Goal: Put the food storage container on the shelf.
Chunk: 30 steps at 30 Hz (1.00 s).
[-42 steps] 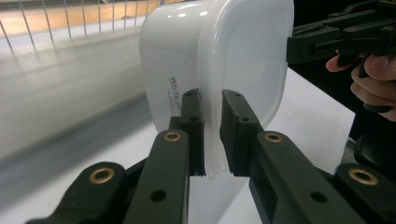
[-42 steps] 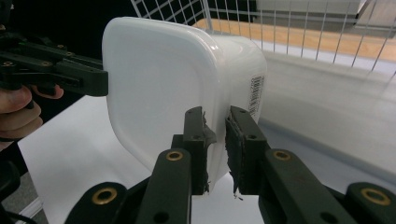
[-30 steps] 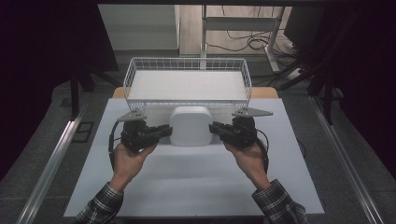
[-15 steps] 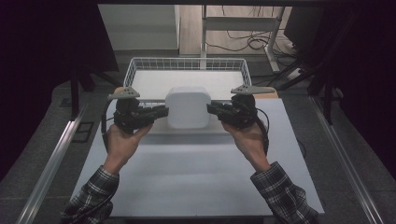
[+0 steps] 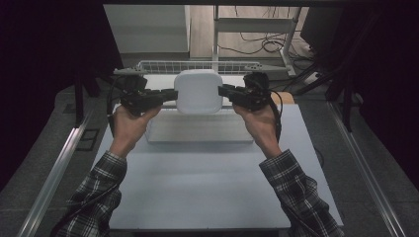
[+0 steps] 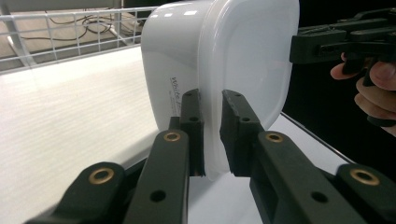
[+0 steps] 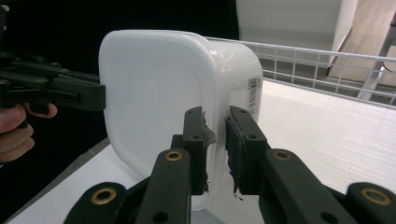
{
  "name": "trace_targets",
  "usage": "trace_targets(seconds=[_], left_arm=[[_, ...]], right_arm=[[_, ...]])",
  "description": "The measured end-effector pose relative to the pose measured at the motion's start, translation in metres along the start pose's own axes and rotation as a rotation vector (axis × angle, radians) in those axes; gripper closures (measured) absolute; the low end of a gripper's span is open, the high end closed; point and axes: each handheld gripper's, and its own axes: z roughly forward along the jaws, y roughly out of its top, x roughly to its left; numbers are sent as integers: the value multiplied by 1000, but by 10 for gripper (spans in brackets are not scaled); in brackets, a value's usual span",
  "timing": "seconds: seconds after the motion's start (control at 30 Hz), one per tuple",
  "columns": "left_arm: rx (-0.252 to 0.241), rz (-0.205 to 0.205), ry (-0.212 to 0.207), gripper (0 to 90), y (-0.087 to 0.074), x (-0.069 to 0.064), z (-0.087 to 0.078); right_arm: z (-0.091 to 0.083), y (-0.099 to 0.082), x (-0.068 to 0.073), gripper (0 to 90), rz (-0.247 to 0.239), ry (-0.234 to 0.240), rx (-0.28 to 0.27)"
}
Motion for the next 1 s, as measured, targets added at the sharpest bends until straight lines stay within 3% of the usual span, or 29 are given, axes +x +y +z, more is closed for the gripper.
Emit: trace_targets(seconds=[0.47, 0.7, 1.0], left_arm=[[22, -27, 39, 764, 10, 15, 23], [11, -45, 31, 668, 13, 17, 29], [25, -42, 69, 630, 15, 22, 38]], right_arm=[[20, 10, -18, 765, 49, -22, 42], [30, 12, -27, 711, 81, -24, 54], [43, 16, -24, 625, 39, -68, 77]])
